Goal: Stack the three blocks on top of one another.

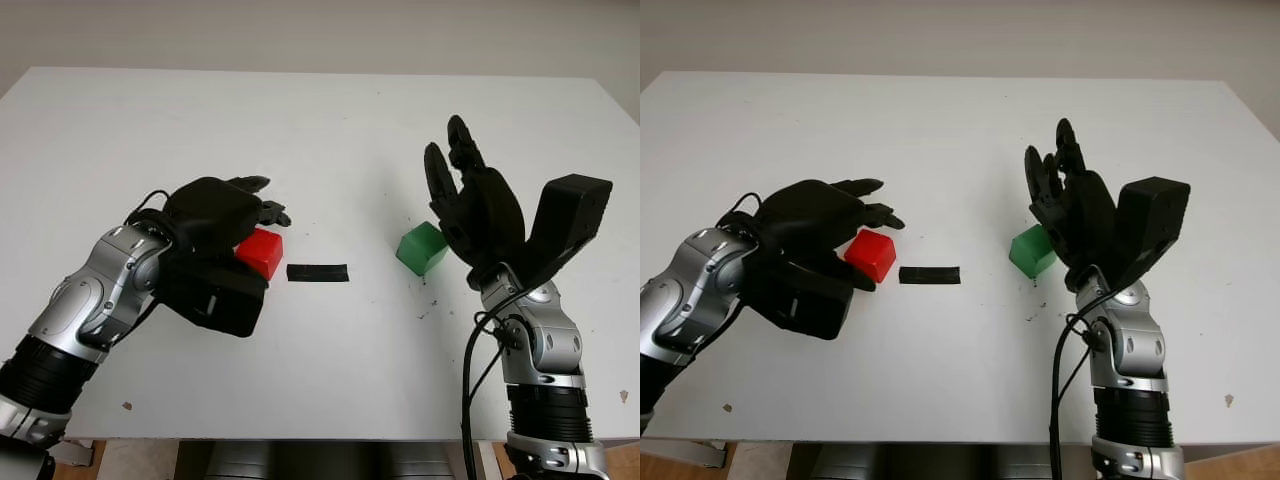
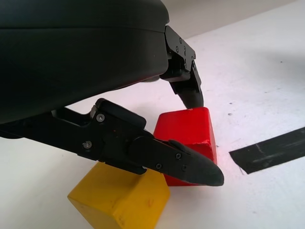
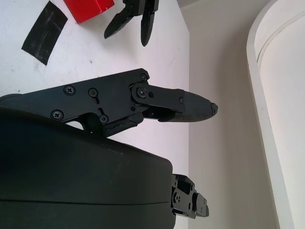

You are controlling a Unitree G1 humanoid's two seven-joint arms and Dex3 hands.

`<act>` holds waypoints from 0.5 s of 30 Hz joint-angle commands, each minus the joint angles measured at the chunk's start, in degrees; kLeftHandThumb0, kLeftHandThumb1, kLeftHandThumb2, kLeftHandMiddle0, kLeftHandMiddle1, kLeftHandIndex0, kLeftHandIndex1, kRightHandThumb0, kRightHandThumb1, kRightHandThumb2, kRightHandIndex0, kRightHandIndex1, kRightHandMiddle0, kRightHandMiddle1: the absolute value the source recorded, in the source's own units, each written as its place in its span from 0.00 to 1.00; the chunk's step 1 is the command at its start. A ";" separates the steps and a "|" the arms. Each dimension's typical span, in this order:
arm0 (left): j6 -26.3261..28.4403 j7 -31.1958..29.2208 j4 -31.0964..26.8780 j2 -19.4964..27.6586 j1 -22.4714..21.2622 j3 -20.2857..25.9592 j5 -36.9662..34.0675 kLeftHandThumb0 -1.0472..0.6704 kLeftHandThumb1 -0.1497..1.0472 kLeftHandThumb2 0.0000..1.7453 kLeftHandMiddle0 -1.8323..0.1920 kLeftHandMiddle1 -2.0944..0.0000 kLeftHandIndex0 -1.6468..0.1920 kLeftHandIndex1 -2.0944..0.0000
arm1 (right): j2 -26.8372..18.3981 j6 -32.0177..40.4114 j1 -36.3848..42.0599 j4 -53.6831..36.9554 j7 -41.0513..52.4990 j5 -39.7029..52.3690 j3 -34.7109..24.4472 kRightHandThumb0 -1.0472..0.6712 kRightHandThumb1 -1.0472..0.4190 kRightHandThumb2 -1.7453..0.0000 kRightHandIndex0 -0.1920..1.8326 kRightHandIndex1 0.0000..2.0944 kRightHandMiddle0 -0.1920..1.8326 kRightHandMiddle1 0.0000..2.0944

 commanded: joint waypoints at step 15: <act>3.33 -4.05 -1.90 0.25 -2.37 -1.57 11.63 0.22 0.95 0.03 0.76 0.94 0.83 0.22 | -0.35 -0.33 -0.50 -0.79 0.04 0.07 -0.04 0.28 0.00 0.72 0.00 0.00 0.00 0.00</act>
